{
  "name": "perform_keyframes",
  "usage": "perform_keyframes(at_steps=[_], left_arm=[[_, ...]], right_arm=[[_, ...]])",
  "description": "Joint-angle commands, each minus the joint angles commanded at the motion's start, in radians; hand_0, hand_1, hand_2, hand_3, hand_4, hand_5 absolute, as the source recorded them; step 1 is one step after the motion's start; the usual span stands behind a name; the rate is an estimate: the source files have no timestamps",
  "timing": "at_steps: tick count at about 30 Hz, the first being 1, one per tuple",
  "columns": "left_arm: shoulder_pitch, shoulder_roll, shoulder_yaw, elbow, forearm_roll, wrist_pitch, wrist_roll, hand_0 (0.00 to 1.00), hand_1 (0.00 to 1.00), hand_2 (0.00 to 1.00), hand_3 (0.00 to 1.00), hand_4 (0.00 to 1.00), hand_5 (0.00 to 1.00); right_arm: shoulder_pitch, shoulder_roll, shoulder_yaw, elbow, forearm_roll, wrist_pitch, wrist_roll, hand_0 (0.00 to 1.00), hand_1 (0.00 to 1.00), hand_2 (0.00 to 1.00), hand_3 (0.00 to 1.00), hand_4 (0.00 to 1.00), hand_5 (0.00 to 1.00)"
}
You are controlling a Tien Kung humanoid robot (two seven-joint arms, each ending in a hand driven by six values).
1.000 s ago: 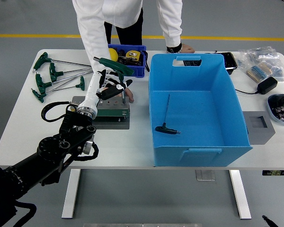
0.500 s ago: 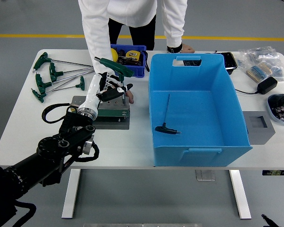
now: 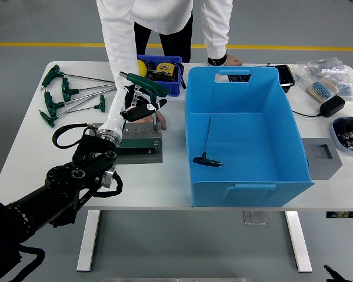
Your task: Lift tool from toolbox,place it in box,lift tool from toolbox,place it in box
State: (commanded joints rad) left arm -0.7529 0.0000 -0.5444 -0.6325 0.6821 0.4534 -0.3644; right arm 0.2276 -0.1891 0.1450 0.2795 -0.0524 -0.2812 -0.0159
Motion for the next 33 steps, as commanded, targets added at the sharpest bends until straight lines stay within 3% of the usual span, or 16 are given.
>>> perform_keyframes(at_steps=[6,24,25,30,31,33], left_arm=[[0.0,0.0,-0.002,-0.005,0.009,-0.017,0.008,0.505,0.472,0.509,0.504,0.998,0.307],[-0.007,0.0,0.012,0.0,-0.03,-0.071,0.023,0.483,0.434,0.485,0.477,0.998,0.294],[-0.007,0.0,0.014,-0.003,-0.032,-0.072,0.023,0.451,0.394,0.472,0.465,0.998,0.321],[-0.005,0.0,0.015,-0.018,-0.038,-0.072,0.025,0.451,0.394,0.472,0.465,0.998,0.321],[-0.004,0.0,0.017,-0.025,-0.042,-0.071,0.027,0.344,0.346,0.445,0.44,0.998,0.323],[-0.002,0.0,0.02,-0.033,-0.049,-0.07,0.029,0.344,0.346,0.445,0.44,0.998,0.323]], right_arm=[[0.0,0.0,0.001,0.0,-0.004,0.0,-0.001,0.649,0.641,0.709,0.558,0.804,0.75],[-0.001,0.001,0.0,0.001,-0.005,0.0,0.0,0.648,0.641,0.71,0.558,0.805,0.75],[-0.002,0.001,-0.001,0.001,-0.003,0.0,0.001,0.648,0.641,0.707,0.558,0.805,0.75],[-0.004,0.002,-0.002,0.001,0.0,-0.001,0.002,0.648,0.641,0.707,0.558,0.805,0.75],[-0.004,0.002,-0.002,0.001,0.002,-0.001,0.002,0.648,0.641,0.708,0.558,0.806,0.751],[-0.005,0.003,-0.001,0.001,0.0,-0.001,0.001,0.648,0.641,0.708,0.558,0.806,0.751]])
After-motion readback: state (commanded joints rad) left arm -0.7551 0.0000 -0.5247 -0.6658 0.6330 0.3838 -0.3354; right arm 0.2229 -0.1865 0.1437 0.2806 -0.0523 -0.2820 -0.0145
